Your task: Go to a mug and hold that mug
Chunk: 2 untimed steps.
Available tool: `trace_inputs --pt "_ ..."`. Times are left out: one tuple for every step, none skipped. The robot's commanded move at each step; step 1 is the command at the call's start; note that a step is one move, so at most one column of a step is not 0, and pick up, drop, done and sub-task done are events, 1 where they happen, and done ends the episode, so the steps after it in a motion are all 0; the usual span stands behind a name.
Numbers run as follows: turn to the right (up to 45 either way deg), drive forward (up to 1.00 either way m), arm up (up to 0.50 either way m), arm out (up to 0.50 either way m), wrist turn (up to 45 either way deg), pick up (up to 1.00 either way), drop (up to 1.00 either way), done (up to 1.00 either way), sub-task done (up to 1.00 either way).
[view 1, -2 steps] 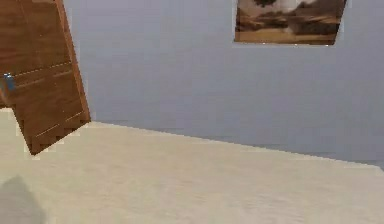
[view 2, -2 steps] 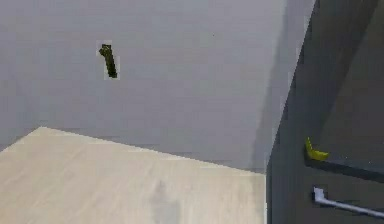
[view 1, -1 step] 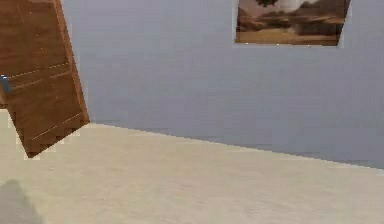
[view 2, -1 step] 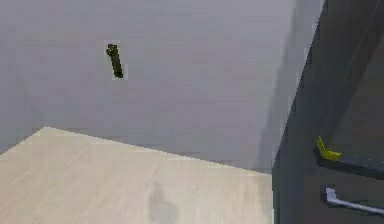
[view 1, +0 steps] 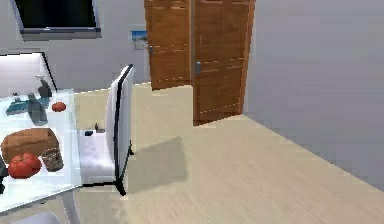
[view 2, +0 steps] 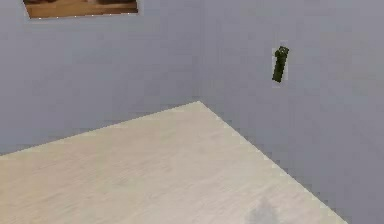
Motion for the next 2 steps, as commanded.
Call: trace_inputs --pt "-9.0 0.00 0.00 0.00 0.0 0.00 0.00 0.00 0.00" --pt "0.0 0.45 0.00 0.00 0.0 0.00 0.00 0.00 0.00"
